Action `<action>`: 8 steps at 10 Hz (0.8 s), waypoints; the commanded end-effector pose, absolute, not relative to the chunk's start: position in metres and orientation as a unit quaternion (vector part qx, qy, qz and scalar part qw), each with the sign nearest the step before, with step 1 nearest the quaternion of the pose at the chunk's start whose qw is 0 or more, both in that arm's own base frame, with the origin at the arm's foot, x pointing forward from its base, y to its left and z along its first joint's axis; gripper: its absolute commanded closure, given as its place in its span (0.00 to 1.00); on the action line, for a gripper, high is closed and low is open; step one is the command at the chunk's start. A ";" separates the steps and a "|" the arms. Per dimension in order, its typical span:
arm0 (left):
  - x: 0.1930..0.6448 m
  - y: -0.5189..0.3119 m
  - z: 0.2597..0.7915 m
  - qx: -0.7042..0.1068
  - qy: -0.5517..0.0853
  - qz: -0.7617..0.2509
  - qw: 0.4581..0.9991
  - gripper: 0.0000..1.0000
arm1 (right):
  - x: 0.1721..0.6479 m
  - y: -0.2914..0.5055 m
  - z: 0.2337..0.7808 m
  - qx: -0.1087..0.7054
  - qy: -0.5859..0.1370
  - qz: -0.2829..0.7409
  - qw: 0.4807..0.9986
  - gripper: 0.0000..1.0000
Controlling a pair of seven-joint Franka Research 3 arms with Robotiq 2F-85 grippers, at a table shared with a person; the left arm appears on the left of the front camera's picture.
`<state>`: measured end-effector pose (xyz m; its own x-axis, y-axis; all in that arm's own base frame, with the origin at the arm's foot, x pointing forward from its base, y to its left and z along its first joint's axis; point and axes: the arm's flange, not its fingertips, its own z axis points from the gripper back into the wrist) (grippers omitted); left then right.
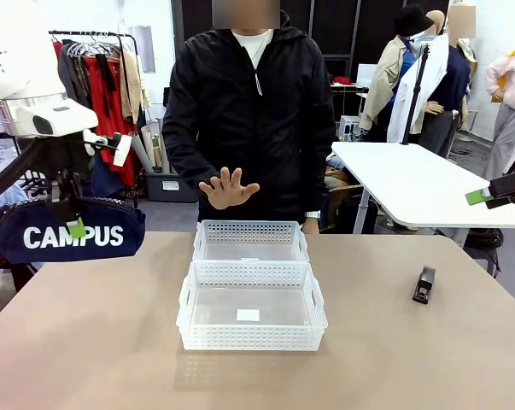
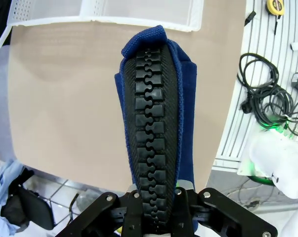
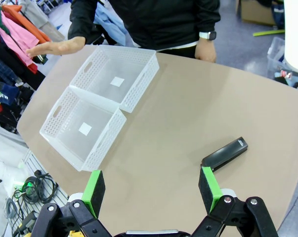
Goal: Distribute items into two baskets.
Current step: Move the picked Pencil pouch towards the Organizing basket indicated by the person, stopping as directed, then place the picked Pencil pouch into the Organizing basket as instructed by the person.
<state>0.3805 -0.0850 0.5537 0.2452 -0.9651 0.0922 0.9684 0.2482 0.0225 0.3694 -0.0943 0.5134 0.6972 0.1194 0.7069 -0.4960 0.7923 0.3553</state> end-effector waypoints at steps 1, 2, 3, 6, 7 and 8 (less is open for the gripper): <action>0.380 -0.083 0.556 -0.018 -0.043 -0.612 0.789 1.00 | 0.371 -0.094 0.514 0.281 -0.355 0.177 0.874 0.00; 0.380 -0.083 0.556 -0.018 -0.043 -0.612 0.789 1.00 | 0.371 -0.094 0.514 0.281 -0.355 0.177 0.874 0.00; 0.380 -0.083 0.556 -0.018 -0.043 -0.612 0.789 1.00 | 0.371 -0.094 0.514 0.281 -0.355 0.177 0.874 0.00; 0.380 -0.083 0.556 -0.018 -0.043 -0.612 0.789 1.00 | 0.371 -0.094 0.514 0.281 -0.355 0.177 0.874 0.00; 0.380 -0.083 0.556 -0.018 -0.043 -0.612 0.789 1.00 | 0.371 -0.094 0.514 0.281 -0.355 0.177 0.874 0.00; 0.380 -0.083 0.556 -0.018 -0.043 -0.612 0.789 1.00 | 0.371 -0.094 0.514 0.281 -0.355 0.177 0.874 0.00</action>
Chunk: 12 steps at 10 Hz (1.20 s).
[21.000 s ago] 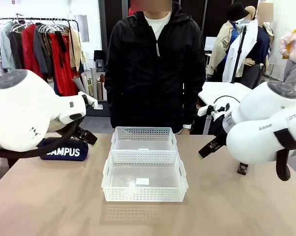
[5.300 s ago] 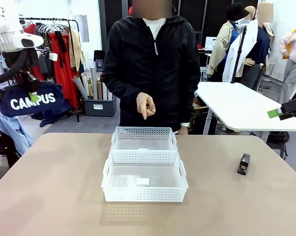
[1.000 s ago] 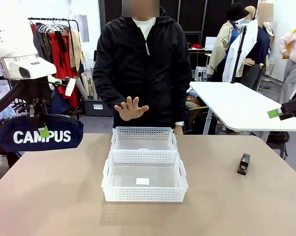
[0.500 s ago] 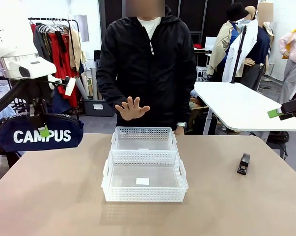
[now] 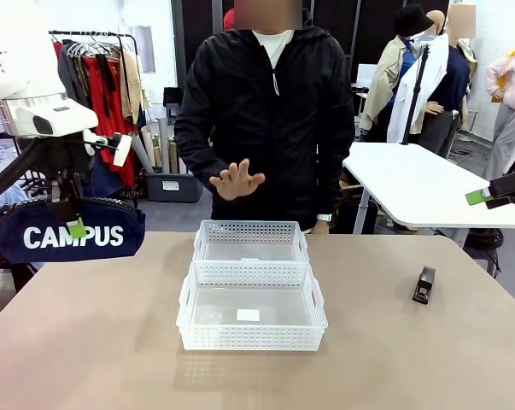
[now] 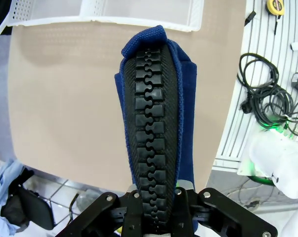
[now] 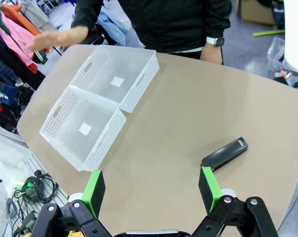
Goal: Distribute items into two baskets.
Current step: Place the picked Pencil pouch into the Organizing basket as instructed by the person.
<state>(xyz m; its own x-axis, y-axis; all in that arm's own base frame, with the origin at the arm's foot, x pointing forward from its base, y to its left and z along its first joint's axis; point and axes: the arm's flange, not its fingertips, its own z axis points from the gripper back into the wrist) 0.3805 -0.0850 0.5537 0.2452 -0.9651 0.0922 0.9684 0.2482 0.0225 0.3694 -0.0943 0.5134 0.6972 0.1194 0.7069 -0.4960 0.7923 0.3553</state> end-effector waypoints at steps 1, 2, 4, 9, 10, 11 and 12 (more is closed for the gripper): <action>0.380 -0.083 0.556 -0.018 -0.043 -0.612 0.789 1.00 | 0.371 -0.094 0.514 0.281 -0.355 0.177 0.874 0.00; 0.380 -0.083 0.556 -0.018 -0.043 -0.612 0.789 1.00 | 0.371 -0.094 0.514 0.281 -0.355 0.177 0.874 0.00; 0.380 -0.083 0.556 -0.018 -0.043 -0.612 0.789 1.00 | 0.371 -0.094 0.514 0.281 -0.355 0.177 0.874 0.00; 0.380 -0.083 0.556 -0.018 -0.043 -0.612 0.789 1.00 | 0.371 -0.094 0.514 0.281 -0.355 0.177 0.874 0.00; 0.380 -0.083 0.556 -0.018 -0.043 -0.612 0.789 1.00 | 0.371 -0.094 0.514 0.281 -0.355 0.177 0.874 0.00; 0.380 -0.083 0.556 -0.018 -0.043 -0.612 0.789 1.00 | 0.371 -0.094 0.514 0.281 -0.355 0.177 0.874 0.00; 0.380 -0.083 0.556 -0.018 -0.043 -0.612 0.789 1.00 | 0.371 -0.094 0.514 0.281 -0.355 0.177 0.874 0.00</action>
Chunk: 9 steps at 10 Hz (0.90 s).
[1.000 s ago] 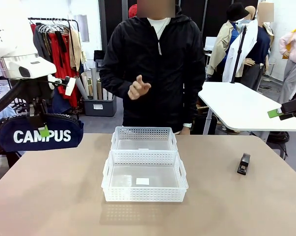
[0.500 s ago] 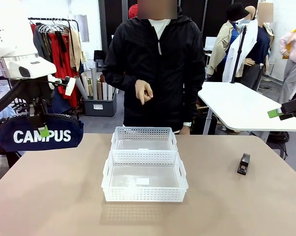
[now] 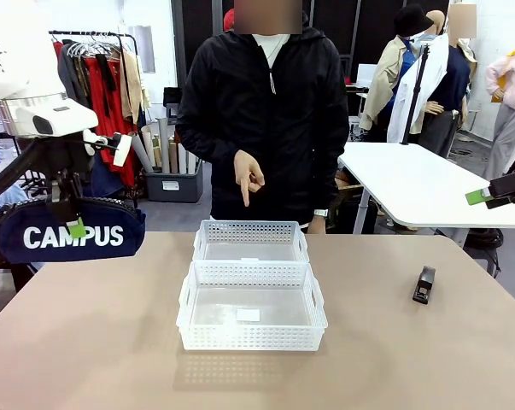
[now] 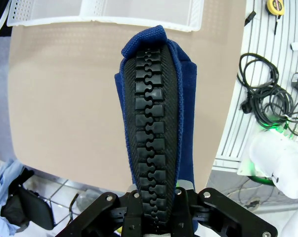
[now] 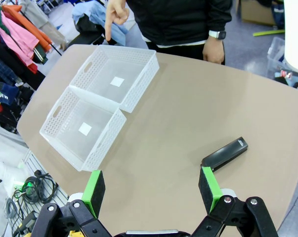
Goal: Distribute items into two baskets.
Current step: Place the picked Pencil pouch into the Organizing basket as instructed by the person.
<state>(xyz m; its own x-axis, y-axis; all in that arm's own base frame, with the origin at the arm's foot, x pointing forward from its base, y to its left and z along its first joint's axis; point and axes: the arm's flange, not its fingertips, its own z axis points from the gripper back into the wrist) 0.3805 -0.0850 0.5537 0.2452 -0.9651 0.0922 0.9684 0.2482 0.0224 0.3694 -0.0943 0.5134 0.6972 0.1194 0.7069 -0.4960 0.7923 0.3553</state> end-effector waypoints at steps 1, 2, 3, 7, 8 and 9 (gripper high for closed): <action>0.380 -0.083 0.556 -0.018 -0.043 -0.612 0.789 1.00 | 0.371 -0.094 0.514 0.281 -0.355 0.177 0.874 0.00; 0.380 -0.083 0.556 -0.018 -0.043 -0.612 0.789 1.00 | 0.371 -0.094 0.514 0.281 -0.355 0.177 0.874 0.00; 0.380 -0.083 0.556 -0.018 -0.043 -0.612 0.789 1.00 | 0.371 -0.094 0.514 0.281 -0.355 0.177 0.874 0.00; 0.404 -0.091 0.556 -0.029 -0.052 -0.624 0.779 1.00 | 0.371 -0.094 0.514 0.281 -0.355 0.177 0.874 0.00; 0.419 -0.096 0.558 -0.034 -0.057 -0.628 0.776 1.00 | 0.371 -0.094 0.514 0.281 -0.355 0.177 0.874 0.00; 0.431 -0.098 0.558 -0.030 -0.059 -0.630 0.774 1.00 | 0.371 -0.094 0.514 0.281 -0.355 0.177 0.874 0.00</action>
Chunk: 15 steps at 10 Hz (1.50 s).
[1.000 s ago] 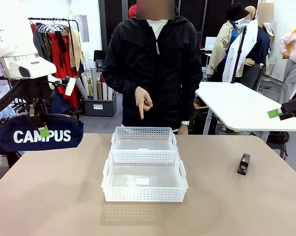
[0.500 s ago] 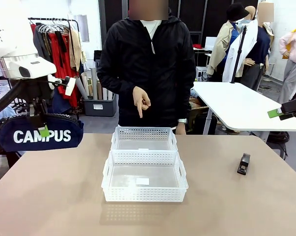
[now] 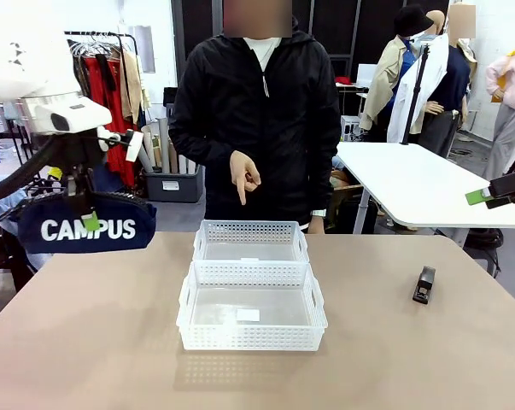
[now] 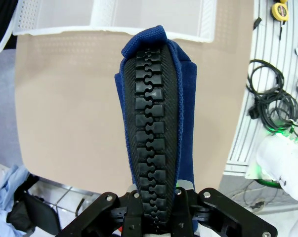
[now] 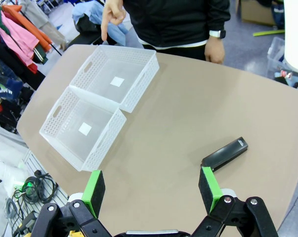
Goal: Distribute items into two baskets.
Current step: Place the picked Pencil pouch into the Organizing basket as instructed by the person.
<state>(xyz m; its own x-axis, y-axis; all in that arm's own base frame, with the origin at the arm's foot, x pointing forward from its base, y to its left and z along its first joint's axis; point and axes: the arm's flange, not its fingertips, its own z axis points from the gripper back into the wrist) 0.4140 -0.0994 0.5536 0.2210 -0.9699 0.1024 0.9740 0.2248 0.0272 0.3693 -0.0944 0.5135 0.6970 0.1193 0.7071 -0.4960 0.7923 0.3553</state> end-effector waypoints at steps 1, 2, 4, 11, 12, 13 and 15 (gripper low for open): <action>0.442 -0.102 0.558 -0.036 -0.058 -0.634 0.770 1.00 | 0.371 -0.094 0.514 0.281 -0.355 0.177 0.874 0.00; 0.451 -0.108 0.559 -0.035 -0.066 -0.641 0.764 1.00 | 0.371 -0.094 0.514 0.281 -0.355 0.177 0.874 0.00; 0.469 -0.122 0.554 -0.057 -0.080 -0.659 0.746 1.00 | 0.371 -0.094 0.514 0.281 -0.355 0.177 0.874 0.00; 0.544 -0.205 0.535 -0.093 -0.087 -0.707 0.696 1.00 | 0.371 -0.094 0.514 0.281 -0.355 0.177 0.874 0.00; 0.559 -0.216 0.533 -0.081 -0.089 -0.705 0.699 1.00 | 0.371 -0.094 0.514 0.281 -0.355 0.177 0.874 0.00; 0.569 -0.226 0.528 -0.089 -0.082 -0.705 0.699 1.00 | 0.371 -0.094 0.514 0.281 -0.355 0.177 0.874 0.00; 0.590 -0.253 0.509 -0.097 -0.065 -0.709 0.696 1.00 | 0.371 -0.094 0.514 0.281 -0.355 0.177 0.874 0.00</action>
<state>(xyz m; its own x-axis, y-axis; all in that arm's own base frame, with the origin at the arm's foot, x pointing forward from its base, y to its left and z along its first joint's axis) 0.5748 -0.2428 0.5079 -0.0252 -0.9672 0.2527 0.9993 -0.0315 -0.0207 0.3693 -0.0943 0.5135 0.6971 0.1196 0.7069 -0.4961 0.7924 0.3551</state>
